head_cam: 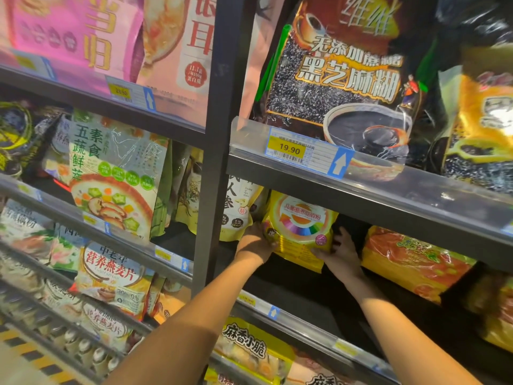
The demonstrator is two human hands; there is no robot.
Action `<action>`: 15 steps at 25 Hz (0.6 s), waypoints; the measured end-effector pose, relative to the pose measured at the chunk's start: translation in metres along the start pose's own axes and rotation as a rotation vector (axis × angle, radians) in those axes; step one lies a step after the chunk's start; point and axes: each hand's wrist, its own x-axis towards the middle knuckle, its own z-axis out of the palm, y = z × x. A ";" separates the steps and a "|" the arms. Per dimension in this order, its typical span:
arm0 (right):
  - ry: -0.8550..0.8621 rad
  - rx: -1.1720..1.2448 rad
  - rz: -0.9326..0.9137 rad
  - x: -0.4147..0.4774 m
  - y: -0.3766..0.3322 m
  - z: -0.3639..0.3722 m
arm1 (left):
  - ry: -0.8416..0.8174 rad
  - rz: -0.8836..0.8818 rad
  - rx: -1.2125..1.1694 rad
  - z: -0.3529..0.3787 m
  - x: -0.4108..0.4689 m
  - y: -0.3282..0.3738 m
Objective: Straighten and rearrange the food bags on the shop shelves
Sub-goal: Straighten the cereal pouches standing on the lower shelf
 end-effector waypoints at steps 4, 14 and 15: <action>-0.006 -0.109 -0.022 -0.023 0.007 -0.005 | -0.018 0.036 0.145 -0.008 -0.022 0.007; 0.030 -0.583 -0.165 -0.129 -0.013 -0.013 | 0.097 0.459 0.637 -0.024 -0.121 0.002; 0.053 -0.636 -0.184 -0.142 -0.016 -0.013 | 0.111 0.495 0.637 -0.026 -0.130 -0.003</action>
